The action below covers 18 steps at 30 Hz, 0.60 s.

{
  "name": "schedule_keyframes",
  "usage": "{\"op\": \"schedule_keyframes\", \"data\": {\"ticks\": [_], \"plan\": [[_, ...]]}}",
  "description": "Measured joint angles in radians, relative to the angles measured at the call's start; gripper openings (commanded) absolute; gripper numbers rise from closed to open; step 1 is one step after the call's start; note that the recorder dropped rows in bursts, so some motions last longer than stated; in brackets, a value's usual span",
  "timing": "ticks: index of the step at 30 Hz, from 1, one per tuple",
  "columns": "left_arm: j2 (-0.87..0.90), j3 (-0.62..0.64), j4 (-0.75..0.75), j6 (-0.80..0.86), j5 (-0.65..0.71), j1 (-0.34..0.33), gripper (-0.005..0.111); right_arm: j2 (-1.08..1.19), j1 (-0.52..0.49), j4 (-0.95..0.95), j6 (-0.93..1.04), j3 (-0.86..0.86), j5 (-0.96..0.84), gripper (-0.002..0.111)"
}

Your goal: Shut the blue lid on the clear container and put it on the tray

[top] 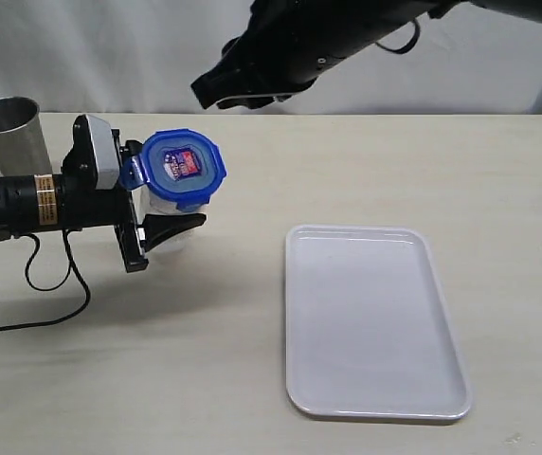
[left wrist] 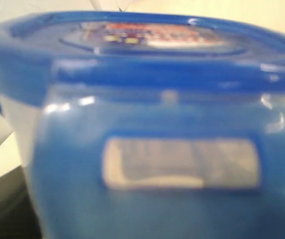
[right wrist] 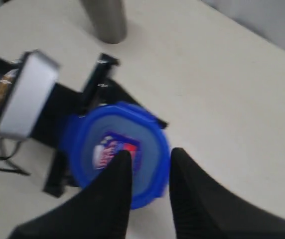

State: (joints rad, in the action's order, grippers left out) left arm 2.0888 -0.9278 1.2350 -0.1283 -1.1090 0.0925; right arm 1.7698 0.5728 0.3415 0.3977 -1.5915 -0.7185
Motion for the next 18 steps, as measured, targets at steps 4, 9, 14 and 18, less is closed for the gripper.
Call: {"op": "schedule_keyframes", "data": {"ticks": [4, 9, 14, 18], "plan": [[0.000, 0.000, -0.002, -0.020, 0.000, 0.000, 0.000, 0.054, 0.000, 0.240, 0.196, 0.000, -0.090, 0.004], [0.000, 0.000, -0.002, -0.027, -0.013, 0.000, 0.000, 0.150, 0.000, 0.193, 0.192, 0.000, -0.057, 0.004], [0.000, 0.000, -0.002, -0.027, 0.001, 0.000, 0.000, 0.172, 0.000, -0.028, 0.035, 0.000, 0.041, 0.004], [0.000, 0.000, 0.000, -0.061, -0.012, 0.000, 0.000, 0.180, 0.000, -0.073, 0.003, 0.000, 0.052, 0.004]]}}
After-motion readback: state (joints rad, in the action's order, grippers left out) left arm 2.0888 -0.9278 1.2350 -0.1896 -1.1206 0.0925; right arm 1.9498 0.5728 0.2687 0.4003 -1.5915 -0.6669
